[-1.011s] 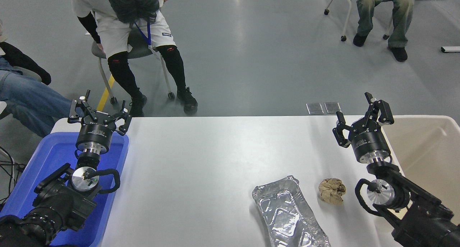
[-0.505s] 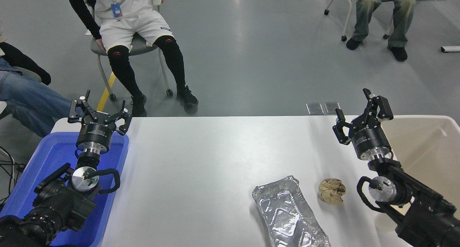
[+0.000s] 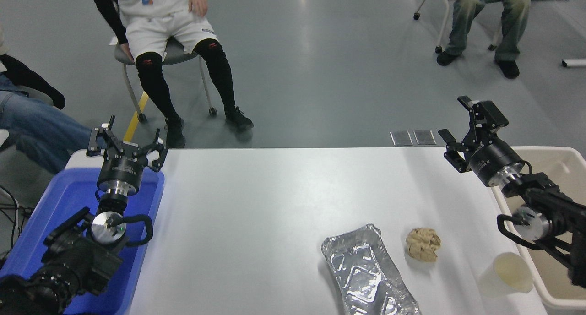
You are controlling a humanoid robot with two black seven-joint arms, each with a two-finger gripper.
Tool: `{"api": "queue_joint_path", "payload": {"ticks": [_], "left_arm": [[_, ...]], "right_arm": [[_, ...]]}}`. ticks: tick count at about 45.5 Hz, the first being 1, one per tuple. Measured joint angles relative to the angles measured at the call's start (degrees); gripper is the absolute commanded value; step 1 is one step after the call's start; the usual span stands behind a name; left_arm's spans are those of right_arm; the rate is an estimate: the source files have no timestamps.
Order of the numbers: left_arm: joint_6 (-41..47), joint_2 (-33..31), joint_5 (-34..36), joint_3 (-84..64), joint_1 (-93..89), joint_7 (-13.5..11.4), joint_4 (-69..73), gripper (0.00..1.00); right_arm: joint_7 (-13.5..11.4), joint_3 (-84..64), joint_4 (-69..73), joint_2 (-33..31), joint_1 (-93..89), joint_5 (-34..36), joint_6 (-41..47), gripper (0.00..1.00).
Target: Pick up paper cup place in dustbin
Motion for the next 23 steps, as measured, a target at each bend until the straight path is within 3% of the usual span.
{"api": "queue_joint_path", "payload": {"ticks": [23], "left_arm": [[0.00,0.03,0.03,0.00,0.00,0.09,0.00,0.99]], "right_arm": [[-0.01,-42.28,2.74,-5.76,27.31,-0.40,1.01,1.00]]}}
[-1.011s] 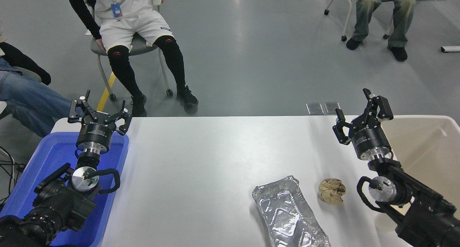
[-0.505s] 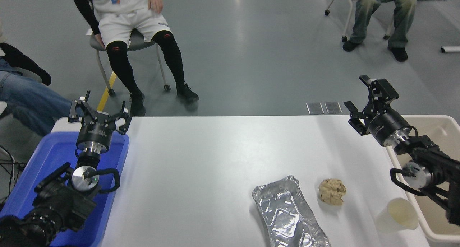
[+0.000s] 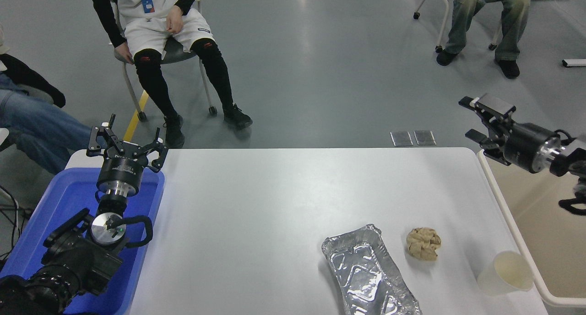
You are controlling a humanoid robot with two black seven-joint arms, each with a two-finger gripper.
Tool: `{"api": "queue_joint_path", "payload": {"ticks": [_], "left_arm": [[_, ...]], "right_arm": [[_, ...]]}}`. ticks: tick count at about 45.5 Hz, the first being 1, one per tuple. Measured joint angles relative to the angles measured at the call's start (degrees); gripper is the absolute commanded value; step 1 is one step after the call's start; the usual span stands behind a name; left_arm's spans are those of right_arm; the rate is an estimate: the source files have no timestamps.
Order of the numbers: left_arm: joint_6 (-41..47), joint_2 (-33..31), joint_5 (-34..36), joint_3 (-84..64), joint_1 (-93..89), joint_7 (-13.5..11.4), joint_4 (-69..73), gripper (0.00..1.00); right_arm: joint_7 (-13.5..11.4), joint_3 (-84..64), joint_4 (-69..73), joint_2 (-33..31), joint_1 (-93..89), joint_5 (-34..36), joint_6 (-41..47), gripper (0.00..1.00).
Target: Pick up paper cup place in dustbin
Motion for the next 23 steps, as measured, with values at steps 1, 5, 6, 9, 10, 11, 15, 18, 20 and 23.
{"api": "queue_joint_path", "payload": {"ticks": [1,5,6,9,10,11,15,18,20,23], "left_arm": [[0.00,0.01,-0.01,0.00,0.00,0.00,0.00,0.99],[0.00,0.00,0.00,0.00,-0.01,0.00,0.00,0.99],[0.00,0.00,0.01,0.00,-0.01,0.00,0.00,0.99],[0.00,0.00,0.00,0.00,0.00,-0.01,0.00,0.99],[0.00,0.00,-0.01,0.00,0.00,-0.01,0.00,0.99],[0.00,0.00,-0.01,0.00,0.00,0.00,0.00,0.99],[0.00,0.02,0.00,0.00,0.00,-0.01,0.00,0.99],[0.00,0.03,0.00,0.00,0.00,-0.01,-0.01,0.99],[0.00,0.04,0.01,0.00,0.00,-0.01,-0.01,0.99],[0.00,0.04,0.02,0.00,0.00,-0.01,-0.01,0.99]], "right_arm": [[0.00,-1.41,0.29,-0.09,1.03,-0.02,0.01,1.00],[0.01,-6.63,1.86,-0.33,5.25,-0.14,0.07,1.00],[0.01,-7.58,2.25,-0.35,6.08,-0.16,0.08,1.00],[0.01,-11.14,3.73,-0.41,9.16,-0.25,0.28,1.00],[0.01,-12.10,4.14,-0.42,10.03,-0.26,0.34,1.00],[0.02,-13.58,4.88,-0.42,11.33,-0.27,0.48,1.00],[0.02,-18.18,7.66,-0.39,15.79,-0.33,1.28,1.00],[0.03,-21.90,9.90,-0.18,19.55,-0.36,2.61,1.00],[0.02,-24.29,11.02,0.28,21.87,-0.38,3.76,1.00],[0.01,-29.18,12.50,1.60,25.97,-0.44,6.57,1.00]]}}
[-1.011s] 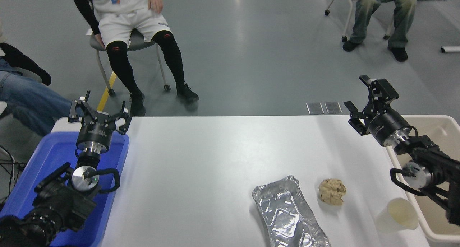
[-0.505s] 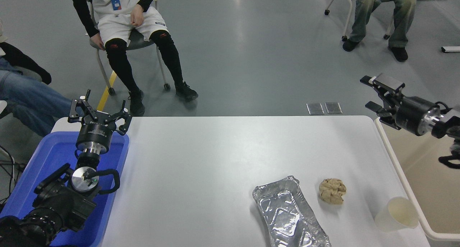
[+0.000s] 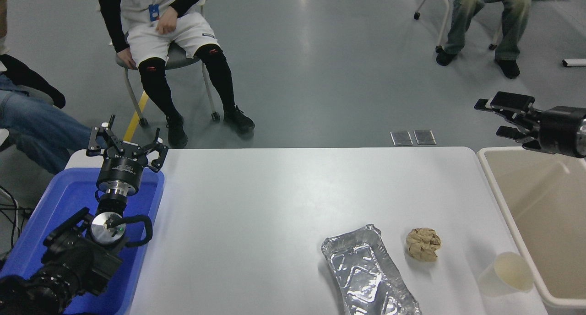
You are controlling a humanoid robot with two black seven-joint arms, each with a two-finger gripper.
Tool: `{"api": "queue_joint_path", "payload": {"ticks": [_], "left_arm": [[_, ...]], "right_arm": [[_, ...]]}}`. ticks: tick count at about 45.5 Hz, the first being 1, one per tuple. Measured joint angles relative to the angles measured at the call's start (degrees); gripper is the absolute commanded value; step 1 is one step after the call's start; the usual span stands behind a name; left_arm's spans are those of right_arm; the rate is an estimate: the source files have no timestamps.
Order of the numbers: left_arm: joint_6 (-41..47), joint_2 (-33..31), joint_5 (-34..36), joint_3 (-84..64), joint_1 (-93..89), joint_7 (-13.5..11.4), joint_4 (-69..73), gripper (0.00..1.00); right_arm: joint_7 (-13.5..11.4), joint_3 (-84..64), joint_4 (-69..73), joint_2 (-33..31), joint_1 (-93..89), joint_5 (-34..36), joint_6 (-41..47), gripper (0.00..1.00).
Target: Pick up paper cup place in dustbin
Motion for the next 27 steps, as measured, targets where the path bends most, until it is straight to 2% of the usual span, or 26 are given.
{"api": "queue_joint_path", "payload": {"ticks": [19,27], "left_arm": [[0.00,0.01,-0.01,0.08,0.01,0.00,0.01,0.99],[0.00,0.01,-0.02,0.08,0.00,0.01,0.01,0.99]], "right_arm": [[-0.01,-18.22,3.08,9.03,16.39,-3.14,18.94,1.00],[-0.01,-21.77,3.32,11.48,18.44,-4.63,23.14,1.00]]}}
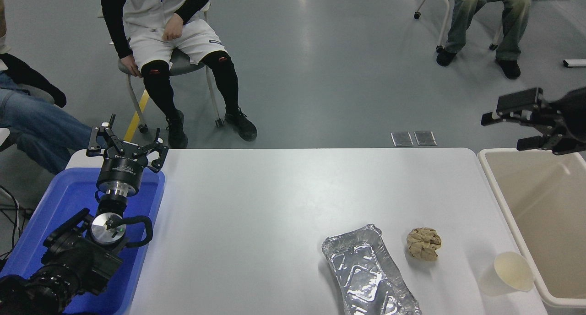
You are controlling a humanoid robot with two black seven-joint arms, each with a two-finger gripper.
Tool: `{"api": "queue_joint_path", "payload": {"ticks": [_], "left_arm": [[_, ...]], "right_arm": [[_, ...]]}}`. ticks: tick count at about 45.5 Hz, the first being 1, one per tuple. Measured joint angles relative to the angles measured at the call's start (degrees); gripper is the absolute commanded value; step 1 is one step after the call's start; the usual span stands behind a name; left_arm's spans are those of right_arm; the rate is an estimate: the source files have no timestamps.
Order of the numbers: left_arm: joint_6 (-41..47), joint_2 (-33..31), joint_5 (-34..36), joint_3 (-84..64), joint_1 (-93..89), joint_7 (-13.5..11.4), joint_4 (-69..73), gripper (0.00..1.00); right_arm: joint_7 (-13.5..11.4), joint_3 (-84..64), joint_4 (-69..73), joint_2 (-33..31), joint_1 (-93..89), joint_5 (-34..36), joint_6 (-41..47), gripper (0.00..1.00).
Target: Pick up paper cup place in dustbin
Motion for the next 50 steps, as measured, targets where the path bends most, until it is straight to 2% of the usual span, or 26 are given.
{"api": "queue_joint_path", "payload": {"ticks": [10,20,36,50], "left_arm": [[0.00,0.00,0.00,0.00,0.00,0.05,0.00,0.99],[0.00,0.00,0.01,0.00,0.00,0.04,0.00,0.99],[-0.07,0.00,0.03,0.00,0.00,0.04,0.00,0.99],[-0.09,0.00,0.06,0.00,0.00,0.09,-0.01,0.99]], "right_arm": [[-0.14,-2.48,0.09,1.51,1.17,-2.11,2.52,1.00],[-0.56,-3.15,-0.13,1.73,1.85,-12.91,3.21,1.00],[-0.73,1.30,-1.24,-0.55,-1.52,-26.29,3.51,1.00],[-0.77,7.38,-5.78,-3.08,-9.46,-31.93,3.38,1.00]]}}
